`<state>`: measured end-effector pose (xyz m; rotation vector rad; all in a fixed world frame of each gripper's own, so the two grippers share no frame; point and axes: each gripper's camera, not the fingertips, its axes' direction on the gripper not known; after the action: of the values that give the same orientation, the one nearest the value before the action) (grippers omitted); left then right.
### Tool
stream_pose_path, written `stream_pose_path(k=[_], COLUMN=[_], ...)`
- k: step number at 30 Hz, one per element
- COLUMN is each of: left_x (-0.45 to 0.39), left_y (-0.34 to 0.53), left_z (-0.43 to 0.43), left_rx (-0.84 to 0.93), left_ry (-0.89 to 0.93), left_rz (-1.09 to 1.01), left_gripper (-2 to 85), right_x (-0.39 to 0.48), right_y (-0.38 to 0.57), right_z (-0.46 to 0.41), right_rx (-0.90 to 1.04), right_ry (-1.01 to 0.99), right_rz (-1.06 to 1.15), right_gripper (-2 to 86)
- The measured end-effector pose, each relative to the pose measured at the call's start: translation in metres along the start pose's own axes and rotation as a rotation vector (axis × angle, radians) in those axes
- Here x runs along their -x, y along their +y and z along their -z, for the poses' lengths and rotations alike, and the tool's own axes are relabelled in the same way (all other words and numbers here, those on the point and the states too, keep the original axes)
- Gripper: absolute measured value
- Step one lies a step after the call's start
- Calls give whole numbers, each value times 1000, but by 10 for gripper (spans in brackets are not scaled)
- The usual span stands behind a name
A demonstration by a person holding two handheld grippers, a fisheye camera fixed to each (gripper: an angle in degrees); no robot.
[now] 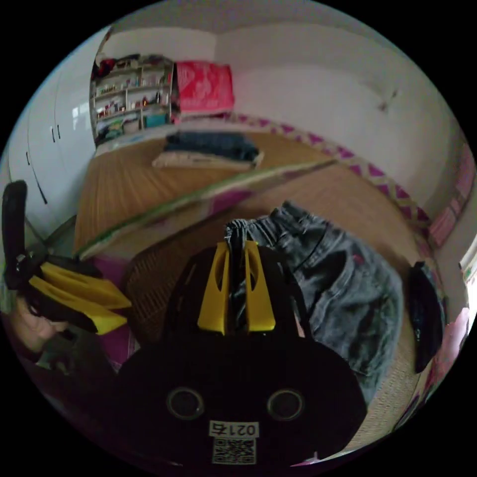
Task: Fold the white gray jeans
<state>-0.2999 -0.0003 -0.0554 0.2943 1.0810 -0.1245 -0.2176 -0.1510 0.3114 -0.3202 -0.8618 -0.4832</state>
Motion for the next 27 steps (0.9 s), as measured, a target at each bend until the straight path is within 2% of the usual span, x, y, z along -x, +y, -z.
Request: stream_pose_path(k=[2,4,6,10,13,16,18,21,27], left_x=[8,17,28,51,87,121,139,148,157], left_y=[-14,-29,-53,-91,-118,-136,-143,-150,-162], left_z=[-1,-4,-13,-28,-46,-74,-103,-122,-137], left_rx=[-19,-22,4,26,68,153,256,314,393], left_ry=[4,10,7,18,17,46,135,222,213], left_rz=[27,44,70,111,199,267,310,329,361], left_gripper=[52,66,106,150,162,172,175,153,88], right_x=[-5,-23,-63,-160,-257,-337,-378,-406,-438], right_y=[-2,-4,6,36,69,101,121,131,131], right_z=[8,26,67,114,115,84,56,40,8], right_rx=[-35,-24,-99,-161,-91,-1,27,-9,-18], right_ry=[-13,-102,-209,-80,-53,-281,-457,-571,-776], right_rz=[25,14,-36,-249,-487,-674,-787,-847,-871], right_gripper=[66,75,87,111,126,136,140,133,77])
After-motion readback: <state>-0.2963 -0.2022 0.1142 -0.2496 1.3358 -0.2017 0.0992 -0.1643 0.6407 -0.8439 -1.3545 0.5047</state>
